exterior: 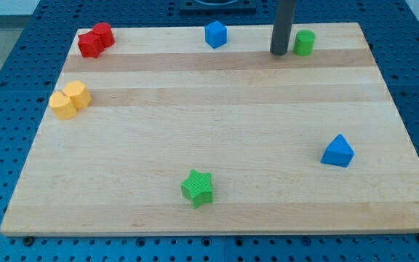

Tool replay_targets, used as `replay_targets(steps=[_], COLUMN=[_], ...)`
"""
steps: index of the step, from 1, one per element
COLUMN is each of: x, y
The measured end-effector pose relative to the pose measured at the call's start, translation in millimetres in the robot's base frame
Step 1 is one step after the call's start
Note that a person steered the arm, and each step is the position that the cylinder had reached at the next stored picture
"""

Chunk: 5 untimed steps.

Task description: Place your arm to the bottom left corner of the board

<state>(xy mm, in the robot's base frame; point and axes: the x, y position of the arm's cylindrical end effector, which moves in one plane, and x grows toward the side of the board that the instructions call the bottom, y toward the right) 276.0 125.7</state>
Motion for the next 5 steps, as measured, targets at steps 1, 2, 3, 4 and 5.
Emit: replay_targets(steps=[1,2,3,4,5], x=[0,0,4,13,-14], y=[46,73,73,92,86])
